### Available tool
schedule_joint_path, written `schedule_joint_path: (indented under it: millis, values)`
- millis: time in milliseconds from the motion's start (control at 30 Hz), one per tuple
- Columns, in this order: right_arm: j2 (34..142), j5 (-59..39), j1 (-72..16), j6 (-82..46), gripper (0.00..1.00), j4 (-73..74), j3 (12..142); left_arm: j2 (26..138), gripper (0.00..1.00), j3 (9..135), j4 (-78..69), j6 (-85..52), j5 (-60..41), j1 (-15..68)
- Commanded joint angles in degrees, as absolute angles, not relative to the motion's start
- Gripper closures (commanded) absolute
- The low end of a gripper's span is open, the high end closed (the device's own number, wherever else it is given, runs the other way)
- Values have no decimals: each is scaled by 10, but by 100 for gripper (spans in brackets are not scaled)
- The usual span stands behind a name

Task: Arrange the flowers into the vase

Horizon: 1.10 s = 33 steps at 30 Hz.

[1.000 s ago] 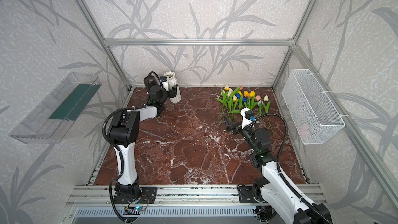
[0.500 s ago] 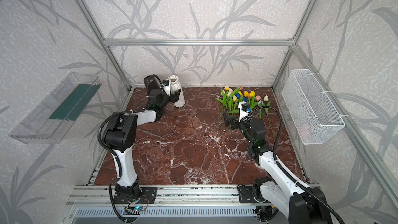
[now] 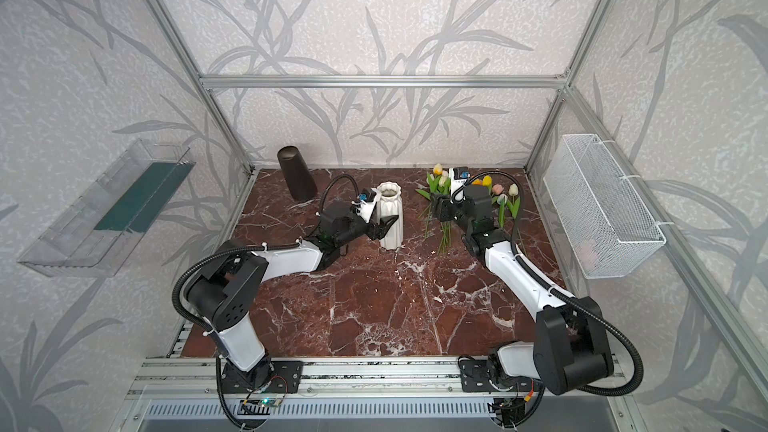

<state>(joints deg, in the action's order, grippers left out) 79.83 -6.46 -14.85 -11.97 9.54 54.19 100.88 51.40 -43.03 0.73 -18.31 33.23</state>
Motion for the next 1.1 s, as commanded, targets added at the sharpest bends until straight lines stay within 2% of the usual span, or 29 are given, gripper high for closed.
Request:
schedule_joint_path:
  millis: [0, 233, 300, 367, 467, 533, 733, 900, 1067]
  values:
    - [839, -64, -140, -135, 44, 11, 596, 972, 100, 511, -469, 44, -180, 341]
    - [920, -51, -138, -129, 48, -59, 677, 968, 100, 480, -494, 40, -173, 342]
    - [945, -51, -138, -140, 48, -67, 695, 966, 97, 476, -496, 40, -177, 342]
    - [974, -52, -138, -147, 50, -83, 722, 966, 80, 469, -507, 42, -178, 342]
    - [1039, -50, -134, -168, 58, -119, 775, 969, 74, 462, -528, 41, -178, 341]
    - [1077, -55, -131, -183, 62, -133, 806, 968, 57, 460, -533, 37, -180, 341]
    - [1154, -68, -123, -236, 62, -154, 869, 970, 20, 451, -567, 29, -182, 342]
    - [1190, -63, -121, -262, 61, -164, 889, 954, 11, 441, -570, 24, -186, 342]
    - [1230, -78, -114, -278, 61, -161, 909, 933, 7, 445, -544, 32, -185, 342]
